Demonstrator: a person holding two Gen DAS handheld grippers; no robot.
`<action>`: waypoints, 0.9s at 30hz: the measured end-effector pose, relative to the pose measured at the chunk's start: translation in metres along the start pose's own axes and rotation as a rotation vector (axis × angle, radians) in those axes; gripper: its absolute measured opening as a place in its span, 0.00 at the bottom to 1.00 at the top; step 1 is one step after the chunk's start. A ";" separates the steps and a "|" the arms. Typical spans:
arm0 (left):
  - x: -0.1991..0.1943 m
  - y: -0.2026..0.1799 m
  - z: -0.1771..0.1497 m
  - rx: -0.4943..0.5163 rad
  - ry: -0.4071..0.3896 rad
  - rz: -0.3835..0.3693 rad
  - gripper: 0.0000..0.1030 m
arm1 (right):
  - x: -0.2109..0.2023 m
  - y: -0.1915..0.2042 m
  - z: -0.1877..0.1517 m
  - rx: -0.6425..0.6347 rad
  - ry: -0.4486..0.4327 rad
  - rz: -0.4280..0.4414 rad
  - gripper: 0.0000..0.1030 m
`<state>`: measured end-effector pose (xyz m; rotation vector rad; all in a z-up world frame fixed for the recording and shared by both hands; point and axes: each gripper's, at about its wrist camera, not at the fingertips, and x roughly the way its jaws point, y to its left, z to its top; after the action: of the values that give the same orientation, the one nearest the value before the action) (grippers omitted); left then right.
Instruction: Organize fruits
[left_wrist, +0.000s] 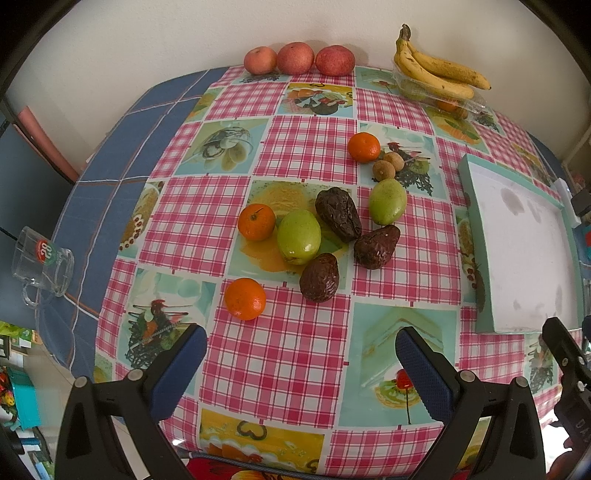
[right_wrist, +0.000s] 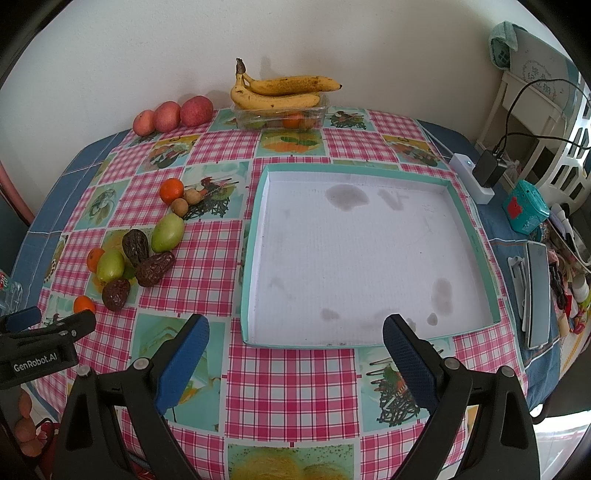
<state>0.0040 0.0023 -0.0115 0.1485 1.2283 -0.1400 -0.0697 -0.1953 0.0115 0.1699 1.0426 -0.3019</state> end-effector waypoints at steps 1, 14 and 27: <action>-0.001 0.001 0.001 -0.006 -0.005 -0.008 1.00 | 0.000 0.000 0.000 0.001 0.000 0.006 0.93; -0.014 0.061 0.025 -0.220 -0.192 -0.148 1.00 | -0.002 0.020 0.026 -0.005 -0.065 0.106 0.93; 0.016 0.093 0.025 -0.288 -0.131 -0.165 1.00 | 0.017 0.065 0.069 0.022 -0.037 0.259 0.80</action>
<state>0.0494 0.0886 -0.0146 -0.2101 1.1165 -0.1122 0.0163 -0.1560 0.0305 0.3150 0.9687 -0.0822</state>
